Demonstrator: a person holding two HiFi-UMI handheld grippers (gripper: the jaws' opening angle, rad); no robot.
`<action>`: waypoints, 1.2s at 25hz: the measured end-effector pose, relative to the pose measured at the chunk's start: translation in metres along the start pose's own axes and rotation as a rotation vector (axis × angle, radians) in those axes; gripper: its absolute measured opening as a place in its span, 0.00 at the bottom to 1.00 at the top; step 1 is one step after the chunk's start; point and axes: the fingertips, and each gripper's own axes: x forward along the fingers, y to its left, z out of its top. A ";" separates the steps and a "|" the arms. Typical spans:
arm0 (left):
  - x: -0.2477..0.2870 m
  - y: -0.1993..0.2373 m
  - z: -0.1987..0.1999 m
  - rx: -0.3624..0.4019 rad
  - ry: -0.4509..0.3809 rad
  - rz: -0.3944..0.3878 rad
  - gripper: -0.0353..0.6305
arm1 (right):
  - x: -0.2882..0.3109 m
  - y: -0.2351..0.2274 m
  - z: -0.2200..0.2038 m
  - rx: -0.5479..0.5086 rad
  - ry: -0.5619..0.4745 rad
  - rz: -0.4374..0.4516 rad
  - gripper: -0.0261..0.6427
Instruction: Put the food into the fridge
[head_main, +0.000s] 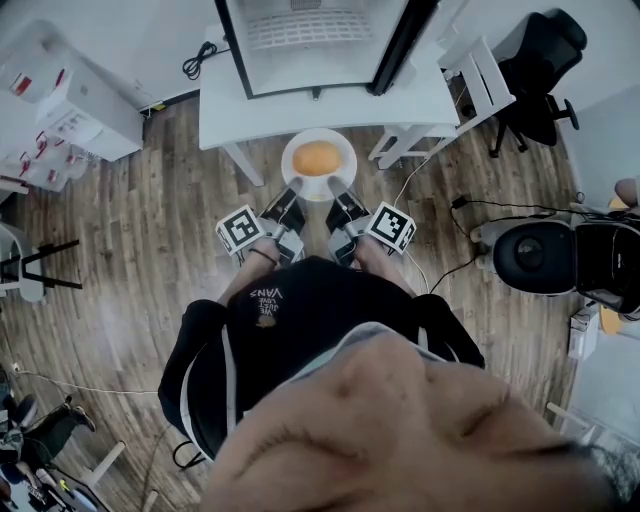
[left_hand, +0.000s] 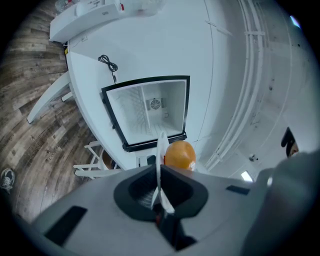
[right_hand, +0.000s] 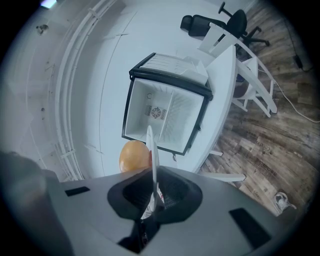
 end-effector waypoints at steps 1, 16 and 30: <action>0.003 0.000 0.004 0.001 0.006 -0.011 0.10 | 0.004 0.000 0.002 0.000 -0.006 -0.003 0.08; 0.026 0.013 0.046 0.000 0.084 -0.035 0.10 | 0.048 0.007 0.015 0.020 -0.088 0.027 0.08; 0.044 0.017 0.052 -0.021 0.089 -0.040 0.10 | 0.058 -0.003 0.030 0.011 -0.088 0.007 0.08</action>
